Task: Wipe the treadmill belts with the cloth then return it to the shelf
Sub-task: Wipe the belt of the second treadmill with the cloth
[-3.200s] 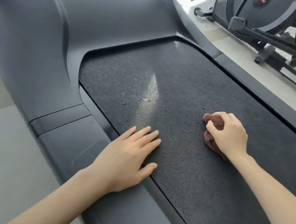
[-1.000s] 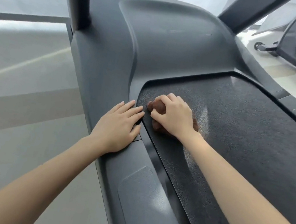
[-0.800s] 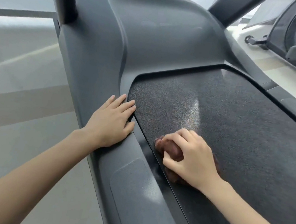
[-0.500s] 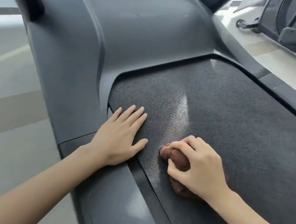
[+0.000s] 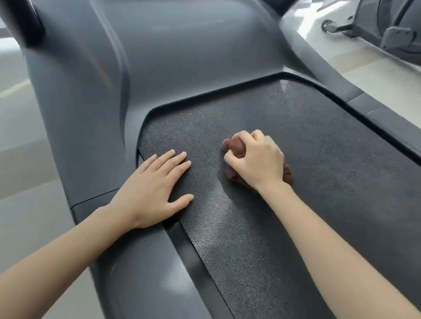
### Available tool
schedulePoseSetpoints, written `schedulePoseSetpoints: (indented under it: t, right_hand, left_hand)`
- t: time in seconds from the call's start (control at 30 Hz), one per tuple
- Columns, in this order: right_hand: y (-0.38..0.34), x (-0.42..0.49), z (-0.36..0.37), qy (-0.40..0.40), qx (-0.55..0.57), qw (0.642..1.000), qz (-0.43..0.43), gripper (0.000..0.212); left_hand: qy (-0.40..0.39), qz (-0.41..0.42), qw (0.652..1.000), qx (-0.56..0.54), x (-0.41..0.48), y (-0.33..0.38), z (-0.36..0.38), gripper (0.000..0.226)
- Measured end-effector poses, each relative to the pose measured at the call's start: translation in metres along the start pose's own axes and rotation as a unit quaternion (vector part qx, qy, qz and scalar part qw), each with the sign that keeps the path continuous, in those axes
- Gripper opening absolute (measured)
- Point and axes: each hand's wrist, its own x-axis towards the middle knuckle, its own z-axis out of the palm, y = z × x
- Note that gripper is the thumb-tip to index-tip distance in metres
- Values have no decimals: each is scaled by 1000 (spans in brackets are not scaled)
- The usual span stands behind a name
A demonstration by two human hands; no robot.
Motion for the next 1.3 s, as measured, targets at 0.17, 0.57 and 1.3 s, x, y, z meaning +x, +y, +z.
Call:
schedulePoseSetpoints:
  t: [0.17,0.57,1.3]
  right_hand:
    - [16,-169,-62,-10,28,999,-33,32]
    - [55,-239,-93,31,4,998,61,25]
    - [99,-430,-170,72,-121,875,464,24]
  left_hand:
    - [-30,45,999,-2,-9,10,-3,52]
    - [-78,185,980,-10,-42,126,15,71]
    - [-83,213,973,-26,-53,119,25,71]
